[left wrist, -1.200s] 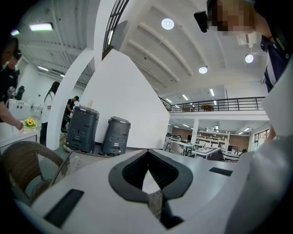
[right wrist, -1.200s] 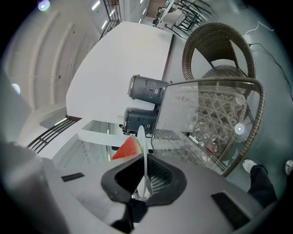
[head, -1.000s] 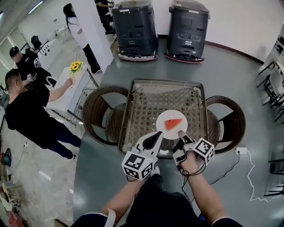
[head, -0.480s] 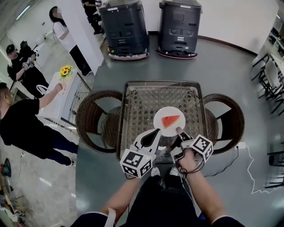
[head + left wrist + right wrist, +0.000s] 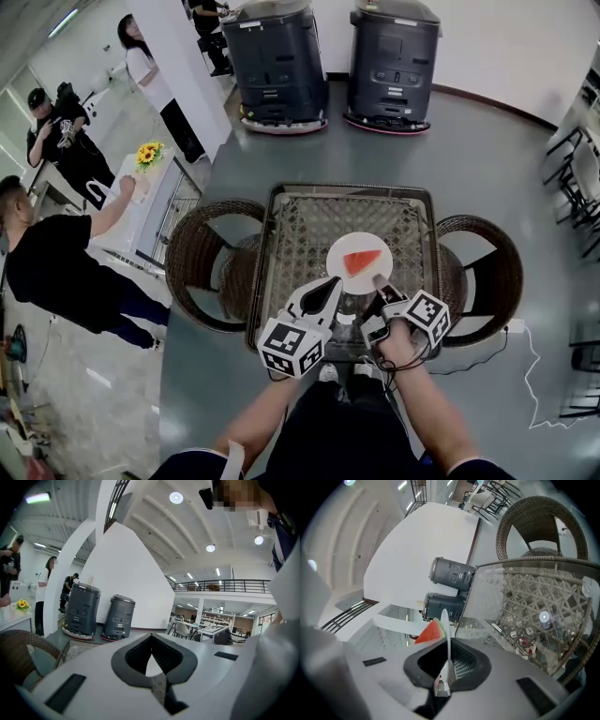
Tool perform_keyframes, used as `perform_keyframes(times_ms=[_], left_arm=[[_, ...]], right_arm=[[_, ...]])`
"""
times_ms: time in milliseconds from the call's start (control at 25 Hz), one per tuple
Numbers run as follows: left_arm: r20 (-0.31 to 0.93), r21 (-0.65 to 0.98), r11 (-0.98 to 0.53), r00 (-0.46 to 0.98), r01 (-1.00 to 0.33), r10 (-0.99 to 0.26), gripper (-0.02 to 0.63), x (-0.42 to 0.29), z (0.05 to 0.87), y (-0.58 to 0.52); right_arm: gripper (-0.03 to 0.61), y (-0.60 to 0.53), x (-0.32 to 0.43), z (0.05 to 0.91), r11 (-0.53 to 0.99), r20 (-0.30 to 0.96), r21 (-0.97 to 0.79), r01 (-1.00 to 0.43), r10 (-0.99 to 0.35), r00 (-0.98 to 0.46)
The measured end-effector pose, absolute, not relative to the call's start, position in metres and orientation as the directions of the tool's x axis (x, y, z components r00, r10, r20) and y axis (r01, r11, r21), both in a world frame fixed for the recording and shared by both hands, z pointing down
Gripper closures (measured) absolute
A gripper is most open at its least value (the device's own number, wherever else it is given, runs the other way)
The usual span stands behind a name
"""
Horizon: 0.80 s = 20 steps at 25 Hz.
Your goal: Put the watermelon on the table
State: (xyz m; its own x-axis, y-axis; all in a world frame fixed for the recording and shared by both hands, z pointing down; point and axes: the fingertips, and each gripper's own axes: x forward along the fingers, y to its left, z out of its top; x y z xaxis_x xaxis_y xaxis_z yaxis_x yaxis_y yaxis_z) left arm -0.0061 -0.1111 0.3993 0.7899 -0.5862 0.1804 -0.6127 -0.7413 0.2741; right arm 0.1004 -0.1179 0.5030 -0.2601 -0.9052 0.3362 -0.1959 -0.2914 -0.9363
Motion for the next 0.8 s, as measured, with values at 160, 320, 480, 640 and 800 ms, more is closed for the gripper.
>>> perform_keyframes(times_ms=[160,320,480,640,800], left_arm=[[0.194,0.269,-0.728,0.776,-0.63,-0.6,0.609,-0.001,0.404,-0.118],[0.209,0.267,-0.72,0.768,-0.64,-0.606,0.609,0.003,0.411,-0.124],[0.219,0.261,-0.714,0.76,-0.65,-0.612,0.609,0.01,0.419,-0.131],[0.233,0.253,-0.706,0.75,-0.662,-0.619,0.609,0.014,0.43,-0.136],[0.255,0.256,-0.694,0.74,-0.673,-0.622,0.609,0.015,0.442,-0.138]], right_arm=[[0.568,-0.127,0.107,0.51,-0.297,0.342,-0.935,-0.194,-0.899,-0.275],[0.568,-0.134,0.113,0.517,-0.303,0.35,-0.932,-0.198,-0.891,-0.288],[0.568,-0.139,0.121,0.531,-0.314,0.365,-0.926,-0.208,-0.882,-0.297],[0.568,-0.144,0.125,0.551,-0.327,0.384,-0.919,-0.22,-0.87,-0.309],[0.568,-0.148,0.126,0.573,-0.335,0.395,-0.914,-0.229,-0.86,-0.323]])
